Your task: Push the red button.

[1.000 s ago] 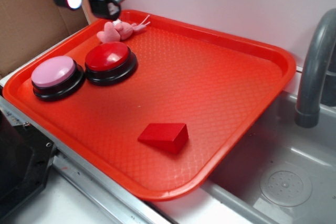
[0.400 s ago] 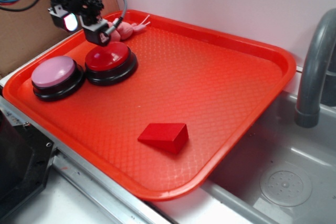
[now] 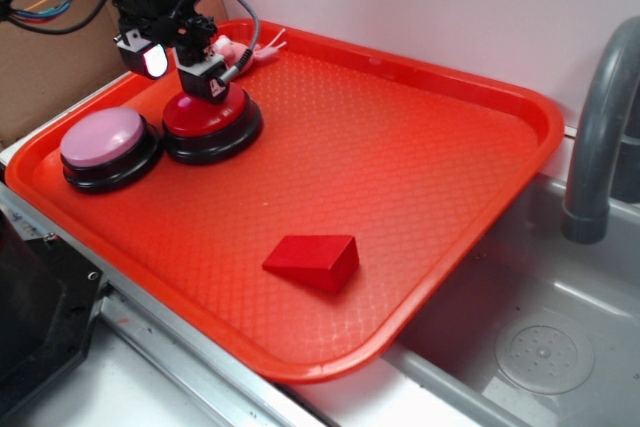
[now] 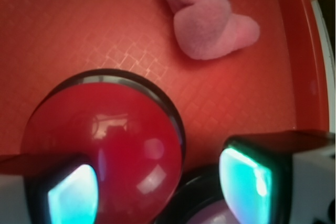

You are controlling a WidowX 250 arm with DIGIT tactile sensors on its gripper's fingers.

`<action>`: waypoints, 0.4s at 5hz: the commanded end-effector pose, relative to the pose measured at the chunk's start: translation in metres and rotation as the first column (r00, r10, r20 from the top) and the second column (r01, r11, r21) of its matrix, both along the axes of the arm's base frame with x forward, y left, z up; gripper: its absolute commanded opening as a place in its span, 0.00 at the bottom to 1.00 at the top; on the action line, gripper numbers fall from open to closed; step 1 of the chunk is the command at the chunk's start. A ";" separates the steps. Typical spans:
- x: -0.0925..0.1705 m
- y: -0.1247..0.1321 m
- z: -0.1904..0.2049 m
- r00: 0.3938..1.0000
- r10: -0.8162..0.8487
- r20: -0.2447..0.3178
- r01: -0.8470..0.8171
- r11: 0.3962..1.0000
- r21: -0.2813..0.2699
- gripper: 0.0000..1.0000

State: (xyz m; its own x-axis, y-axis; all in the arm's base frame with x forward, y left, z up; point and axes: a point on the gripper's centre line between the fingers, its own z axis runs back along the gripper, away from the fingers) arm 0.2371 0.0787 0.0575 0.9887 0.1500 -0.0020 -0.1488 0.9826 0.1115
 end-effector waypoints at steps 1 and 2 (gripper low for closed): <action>-0.004 -0.002 0.060 0.998 -0.056 0.010 0.056 0.998 0.017 1.00; -0.011 0.000 0.073 0.999 -0.028 0.040 0.028 1.000 0.005 1.00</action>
